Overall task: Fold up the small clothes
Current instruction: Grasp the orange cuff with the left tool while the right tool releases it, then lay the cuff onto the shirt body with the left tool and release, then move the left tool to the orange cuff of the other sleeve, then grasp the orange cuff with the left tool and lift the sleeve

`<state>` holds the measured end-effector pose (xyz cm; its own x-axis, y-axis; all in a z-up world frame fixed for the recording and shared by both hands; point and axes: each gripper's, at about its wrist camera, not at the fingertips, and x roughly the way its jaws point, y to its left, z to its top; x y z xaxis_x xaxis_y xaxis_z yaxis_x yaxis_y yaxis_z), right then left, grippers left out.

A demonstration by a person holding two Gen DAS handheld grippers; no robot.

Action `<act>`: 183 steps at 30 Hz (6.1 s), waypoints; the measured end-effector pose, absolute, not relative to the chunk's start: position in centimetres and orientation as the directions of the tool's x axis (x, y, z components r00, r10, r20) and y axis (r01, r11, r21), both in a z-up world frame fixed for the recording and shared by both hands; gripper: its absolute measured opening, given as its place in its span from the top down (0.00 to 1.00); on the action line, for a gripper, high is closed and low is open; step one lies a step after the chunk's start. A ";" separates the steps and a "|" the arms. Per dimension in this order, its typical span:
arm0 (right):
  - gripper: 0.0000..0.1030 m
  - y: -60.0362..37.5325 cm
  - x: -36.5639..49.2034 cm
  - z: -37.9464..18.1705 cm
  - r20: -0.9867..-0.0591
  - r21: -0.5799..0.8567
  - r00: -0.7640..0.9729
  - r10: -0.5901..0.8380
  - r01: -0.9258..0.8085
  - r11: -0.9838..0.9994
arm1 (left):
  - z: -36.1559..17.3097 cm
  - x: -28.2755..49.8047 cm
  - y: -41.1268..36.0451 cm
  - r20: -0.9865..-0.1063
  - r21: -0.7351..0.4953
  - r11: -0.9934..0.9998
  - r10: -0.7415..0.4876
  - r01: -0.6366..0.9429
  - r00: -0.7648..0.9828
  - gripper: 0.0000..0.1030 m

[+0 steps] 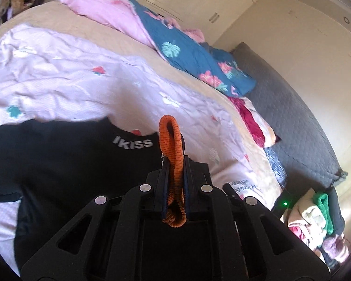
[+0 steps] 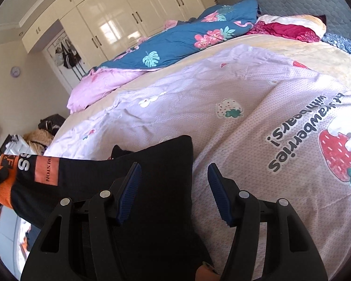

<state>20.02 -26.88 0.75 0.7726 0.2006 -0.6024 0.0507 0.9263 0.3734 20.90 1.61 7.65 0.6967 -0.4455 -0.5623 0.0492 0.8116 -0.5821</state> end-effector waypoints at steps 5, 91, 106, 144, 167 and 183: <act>0.44 -25.7 20.2 0.7 -0.613 0.348 0.761 0.213 0.018 0.937 | 6.4 20.8 3.8 -0.606 -0.535 0.845 -0.365 -0.022 0.707 0.96; 0.04 -1.4 15.5 0.0 -0.735 0.056 0.599 0.317 -0.413 0.909 | -0.7 11.6 17.8 -0.733 -0.207 0.875 0.157 -0.438 0.661 0.09; 0.04 5.9 14.9 1.3 -0.727 0.048 0.568 0.386 -0.518 0.854 | 0.5 8.8 23.5 -0.708 -0.220 0.786 0.279 -0.578 0.649 0.09; 0.04 13.7 13.4 -1.2 -0.774 0.127 0.418 0.475 -0.632 0.764 | -4.8 6.0 34.6 -0.777 -0.335 0.547 0.300 -0.767 0.554 0.49; 0.04 -0.6 12.2 0.2 -0.739 0.183 0.555 0.382 -0.380 0.907 | 2.8 6.7 28.7 -0.558 -0.443 0.717 0.250 -0.539 0.791 0.94; 0.04 -9.7 10.9 3.0 -0.688 0.307 0.599 0.411 -0.274 0.912 | 8.5 12.1 19.0 -0.564 -0.391 0.847 0.089 -0.360 0.821 0.96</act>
